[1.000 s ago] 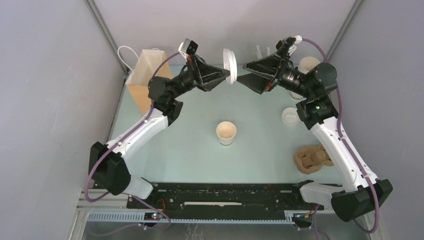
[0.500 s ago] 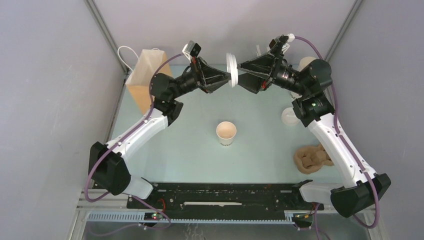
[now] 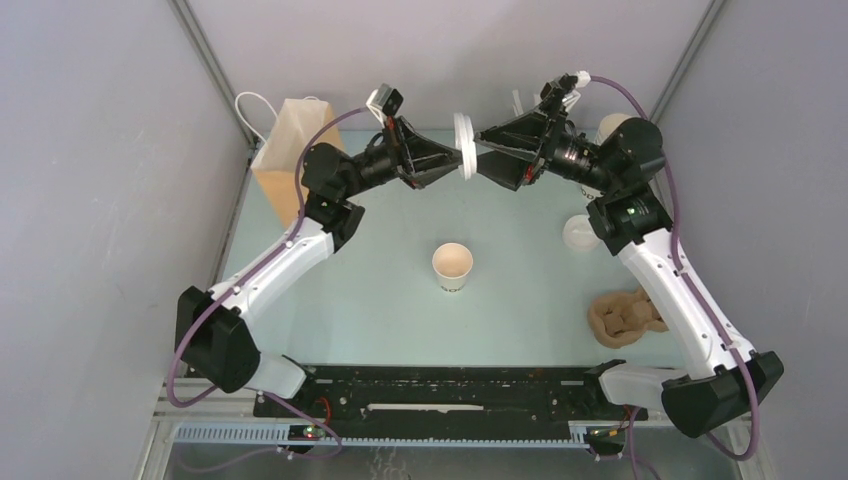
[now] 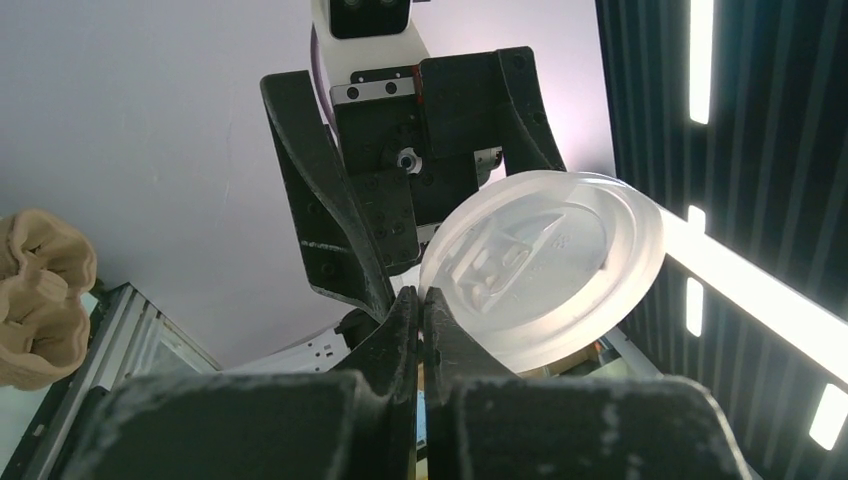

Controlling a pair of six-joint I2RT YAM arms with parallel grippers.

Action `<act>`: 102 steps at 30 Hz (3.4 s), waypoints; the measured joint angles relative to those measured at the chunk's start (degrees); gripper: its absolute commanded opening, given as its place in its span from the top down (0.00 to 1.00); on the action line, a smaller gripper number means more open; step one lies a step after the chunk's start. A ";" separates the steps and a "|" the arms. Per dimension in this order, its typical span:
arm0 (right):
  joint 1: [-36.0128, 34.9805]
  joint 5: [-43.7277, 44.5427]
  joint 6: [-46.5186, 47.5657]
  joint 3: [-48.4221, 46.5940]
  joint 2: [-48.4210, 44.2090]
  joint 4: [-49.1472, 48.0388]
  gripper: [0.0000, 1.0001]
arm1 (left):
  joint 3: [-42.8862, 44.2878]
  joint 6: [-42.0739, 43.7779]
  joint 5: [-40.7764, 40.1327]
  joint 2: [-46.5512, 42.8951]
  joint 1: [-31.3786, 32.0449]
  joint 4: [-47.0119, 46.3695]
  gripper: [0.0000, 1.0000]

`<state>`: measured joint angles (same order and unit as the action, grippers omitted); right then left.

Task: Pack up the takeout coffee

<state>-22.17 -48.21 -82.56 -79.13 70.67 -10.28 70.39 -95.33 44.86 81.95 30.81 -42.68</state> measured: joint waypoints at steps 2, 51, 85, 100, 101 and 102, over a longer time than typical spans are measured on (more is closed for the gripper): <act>0.63 -0.04 0.00 0.37 -0.44 0.20 0.00 | 0.00 0.37 0.13 -0.02 -0.07 0.33 1.00; 0.35 1.64 -4.39 3.45 -1.14 -3.72 0.04 | -0.07 1.29 0.42 -0.02 -0.94 1.66 1.00; 0.44 2.08 -8.92 4.42 0.90 -8.20 0.07 | -0.15 1.53 0.81 -0.02 -1.75 2.89 1.00; 0.24 2.71 -6.40 4.42 0.92 -4.13 0.13 | -0.15 4.39 1.77 -0.70 -2.58 7.43 0.97; 0.17 2.71 -6.34 4.42 0.90 -4.11 0.13 | -0.15 4.39 1.86 -0.74 -2.64 7.50 0.93; 0.07 2.80 -6.27 4.42 0.92 -4.11 0.13 | -0.15 4.44 1.88 -0.87 -2.75 7.72 0.87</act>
<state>-22.11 -45.41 -88.84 -74.72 71.59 -14.39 70.24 -90.89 46.74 81.08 28.05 -34.96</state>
